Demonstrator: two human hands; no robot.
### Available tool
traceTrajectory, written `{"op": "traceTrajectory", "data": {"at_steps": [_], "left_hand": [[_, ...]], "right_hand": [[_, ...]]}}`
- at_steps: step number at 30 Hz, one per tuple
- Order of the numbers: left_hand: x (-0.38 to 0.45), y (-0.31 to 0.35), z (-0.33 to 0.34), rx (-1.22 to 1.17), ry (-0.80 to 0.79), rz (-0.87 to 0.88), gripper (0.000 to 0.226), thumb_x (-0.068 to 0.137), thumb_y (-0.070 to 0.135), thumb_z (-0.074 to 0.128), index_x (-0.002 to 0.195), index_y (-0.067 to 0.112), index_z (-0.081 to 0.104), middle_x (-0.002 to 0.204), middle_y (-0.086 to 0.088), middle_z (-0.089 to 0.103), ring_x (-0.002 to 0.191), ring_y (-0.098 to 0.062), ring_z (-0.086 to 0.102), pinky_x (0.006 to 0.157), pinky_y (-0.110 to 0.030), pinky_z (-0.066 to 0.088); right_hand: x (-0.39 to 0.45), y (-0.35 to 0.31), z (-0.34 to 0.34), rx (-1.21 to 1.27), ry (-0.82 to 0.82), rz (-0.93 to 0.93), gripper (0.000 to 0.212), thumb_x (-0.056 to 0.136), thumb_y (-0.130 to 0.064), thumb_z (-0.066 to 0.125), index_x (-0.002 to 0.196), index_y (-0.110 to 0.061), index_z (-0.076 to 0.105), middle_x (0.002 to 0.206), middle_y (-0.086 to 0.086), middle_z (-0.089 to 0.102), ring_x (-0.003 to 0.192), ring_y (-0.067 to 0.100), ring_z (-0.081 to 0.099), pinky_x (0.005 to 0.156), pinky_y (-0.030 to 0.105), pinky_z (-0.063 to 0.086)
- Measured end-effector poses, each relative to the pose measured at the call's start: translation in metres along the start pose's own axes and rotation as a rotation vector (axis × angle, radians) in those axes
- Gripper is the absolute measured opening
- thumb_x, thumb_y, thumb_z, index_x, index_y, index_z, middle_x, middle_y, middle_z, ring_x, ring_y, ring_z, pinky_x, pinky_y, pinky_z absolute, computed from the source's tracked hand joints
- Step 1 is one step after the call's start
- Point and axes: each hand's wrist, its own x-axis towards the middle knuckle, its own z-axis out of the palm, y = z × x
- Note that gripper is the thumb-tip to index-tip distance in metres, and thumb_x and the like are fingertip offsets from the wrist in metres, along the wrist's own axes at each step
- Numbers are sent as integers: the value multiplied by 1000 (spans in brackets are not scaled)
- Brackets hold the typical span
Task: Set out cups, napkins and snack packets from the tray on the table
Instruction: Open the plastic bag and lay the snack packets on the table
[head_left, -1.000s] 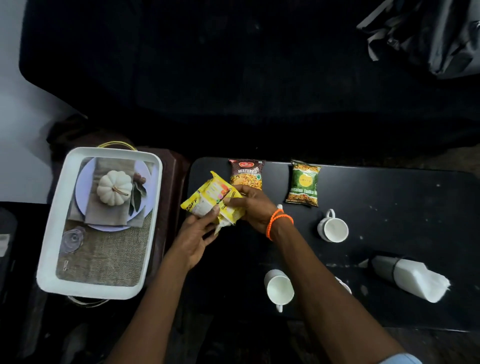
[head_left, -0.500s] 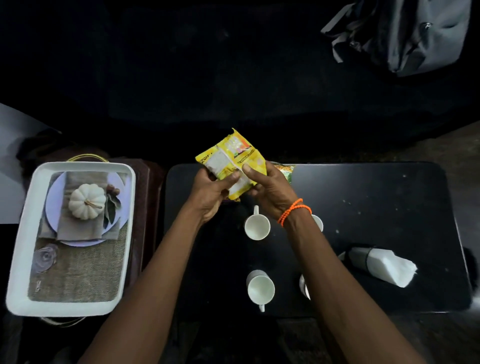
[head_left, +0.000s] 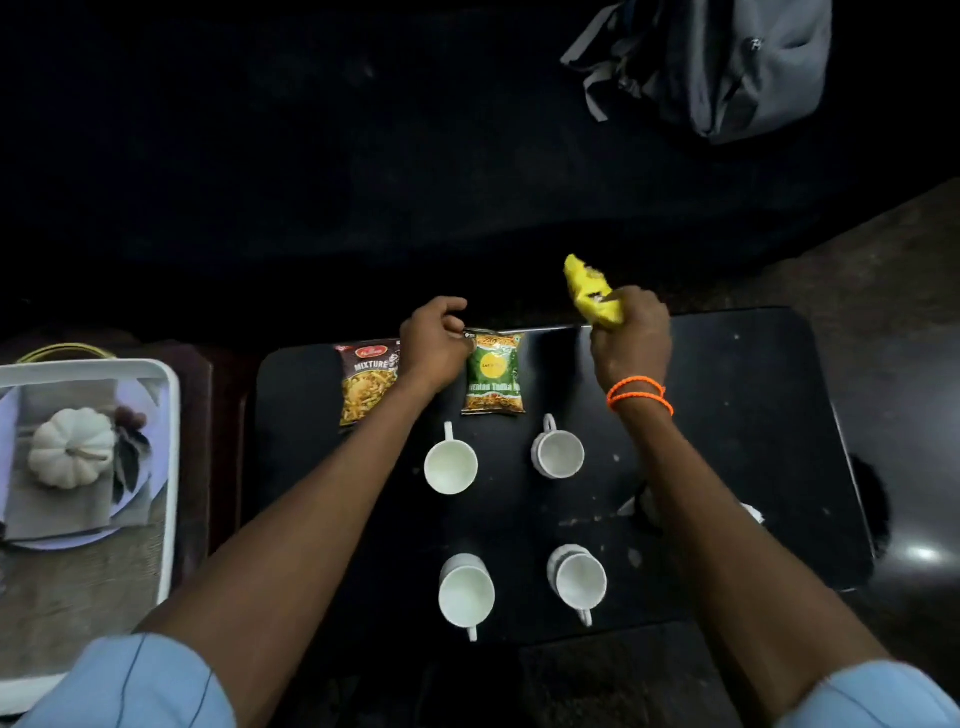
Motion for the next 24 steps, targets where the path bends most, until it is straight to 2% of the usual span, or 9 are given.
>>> {"op": "traceTrajectory", "data": {"at_steps": [2, 4, 5, 7, 9, 12, 15, 20, 24], "left_hand": [[5, -3, 8, 176, -34, 150, 54, 82, 3, 76, 132, 22, 67, 115, -6, 63, 102, -18, 62, 97, -41, 56], [10, -8, 14, 369, -137, 316, 60, 82, 18, 82, 138, 30, 63, 130, -3, 57, 121, -22, 54, 103, -40, 50], [13, -10, 17, 477, -203, 381, 65, 82, 27, 83, 142, 34, 59, 139, -2, 53, 129, -23, 49, 106, -42, 47], [16, -12, 24, 700, -333, 468, 73, 82, 41, 82, 148, 38, 52, 157, -1, 43, 144, -26, 39, 113, -47, 38], [19, -14, 32, 843, -423, 503, 79, 82, 50, 80, 152, 39, 46, 166, -2, 33, 152, -27, 29, 119, -50, 31], [21, -20, 41, 949, -445, 510, 82, 84, 57, 75, 155, 40, 40, 170, -2, 27, 155, -28, 25, 121, -51, 28], [21, -24, 44, 930, -409, 475, 81, 86, 60, 72, 156, 39, 37, 170, -4, 27, 155, -29, 25, 121, -51, 27], [20, -30, 44, 881, -408, 447, 81, 90, 60, 66, 159, 37, 32, 171, -6, 24, 157, -31, 21, 124, -52, 24], [19, -33, 41, 854, -423, 451, 80, 92, 59, 64, 161, 35, 30, 171, -7, 23, 158, -31, 19, 124, -51, 22]], "right_hand": [[-1, 15, 4, -215, -247, -183, 26, 76, 3, 68, 102, -1, 67, 103, 24, 63, 100, 45, 57, 79, 47, 48], [-5, 22, 6, -302, -587, -122, 34, 75, -8, 81, 108, -7, 73, 111, 22, 67, 109, 43, 60, 87, 45, 53], [-6, 24, 6, -269, -664, -37, 38, 73, -17, 87, 108, -11, 76, 111, 20, 70, 108, 40, 64, 87, 41, 54], [-8, 28, 6, -153, -591, 68, 46, 71, -33, 91, 110, -14, 77, 113, 17, 71, 106, 36, 66, 86, 37, 53], [-3, 32, 8, -147, -496, 58, 59, 75, -35, 88, 128, -18, 70, 132, 17, 63, 121, 36, 59, 95, 40, 50], [6, 38, 18, -281, -650, 14, 83, 79, -26, 86, 152, -27, 46, 163, 15, 33, 143, 39, 39, 114, 45, 41], [7, 42, 28, -387, -758, -47, 83, 86, -22, 80, 157, -29, 37, 167, 13, 19, 141, 40, 42, 115, 43, 42], [-16, 47, 40, -222, -630, 123, 79, 87, -7, 72, 155, -31, 38, 168, 7, 15, 137, 45, 45, 103, 53, 52], [-24, 44, 48, -166, -554, 196, 78, 89, -6, 68, 156, -32, 37, 171, 6, 11, 143, 49, 38, 111, 56, 45]]}}
